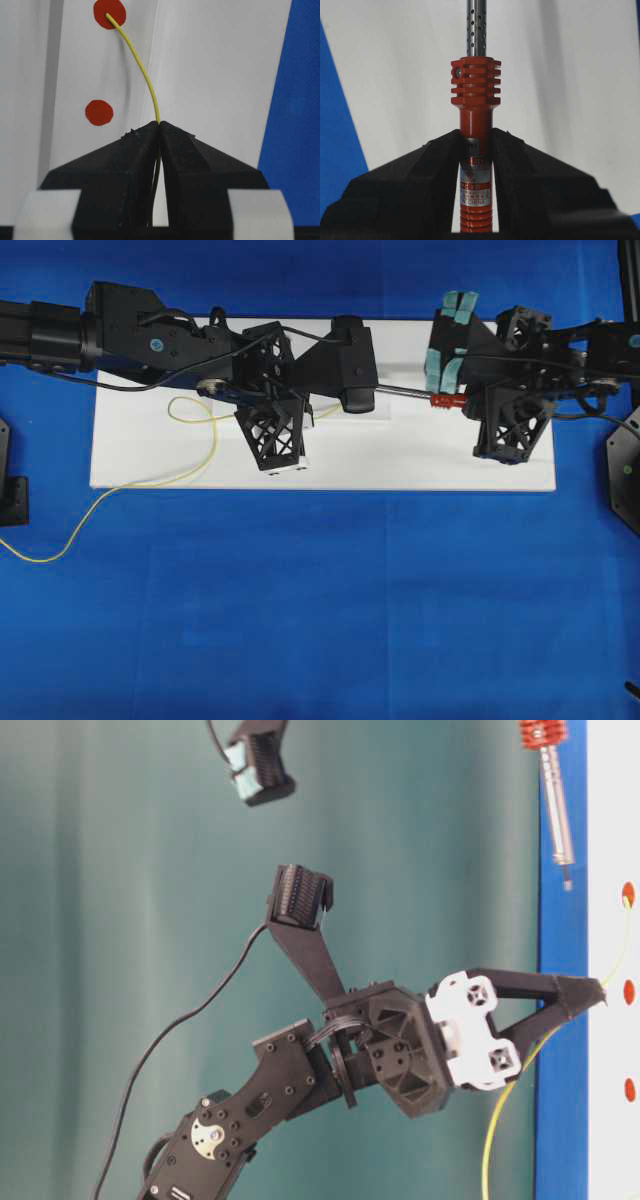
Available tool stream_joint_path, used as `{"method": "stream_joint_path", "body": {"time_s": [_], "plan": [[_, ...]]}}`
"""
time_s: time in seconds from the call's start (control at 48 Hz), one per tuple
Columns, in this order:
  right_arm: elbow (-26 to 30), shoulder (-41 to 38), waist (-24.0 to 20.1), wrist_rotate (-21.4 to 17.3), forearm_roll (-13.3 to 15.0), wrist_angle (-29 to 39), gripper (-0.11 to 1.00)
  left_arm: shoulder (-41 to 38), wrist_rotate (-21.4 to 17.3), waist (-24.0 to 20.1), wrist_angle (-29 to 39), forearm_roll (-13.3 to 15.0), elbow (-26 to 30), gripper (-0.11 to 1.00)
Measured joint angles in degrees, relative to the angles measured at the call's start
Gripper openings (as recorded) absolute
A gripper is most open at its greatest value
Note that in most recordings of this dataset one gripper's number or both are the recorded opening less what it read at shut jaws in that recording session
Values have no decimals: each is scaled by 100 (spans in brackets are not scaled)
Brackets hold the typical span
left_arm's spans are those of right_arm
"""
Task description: Touch the tip of the soldering iron to the tip of the solder at the mark.
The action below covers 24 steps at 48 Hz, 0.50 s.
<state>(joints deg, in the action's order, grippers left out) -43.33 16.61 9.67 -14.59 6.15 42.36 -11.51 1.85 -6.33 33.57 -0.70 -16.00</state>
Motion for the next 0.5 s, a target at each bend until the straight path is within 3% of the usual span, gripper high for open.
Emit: {"method": "stream_joint_path", "body": {"time_s": [0.5], "plan": [[0, -439, -9, 0, 0, -193, 7, 9, 9, 9, 26, 0, 0, 2]]}}
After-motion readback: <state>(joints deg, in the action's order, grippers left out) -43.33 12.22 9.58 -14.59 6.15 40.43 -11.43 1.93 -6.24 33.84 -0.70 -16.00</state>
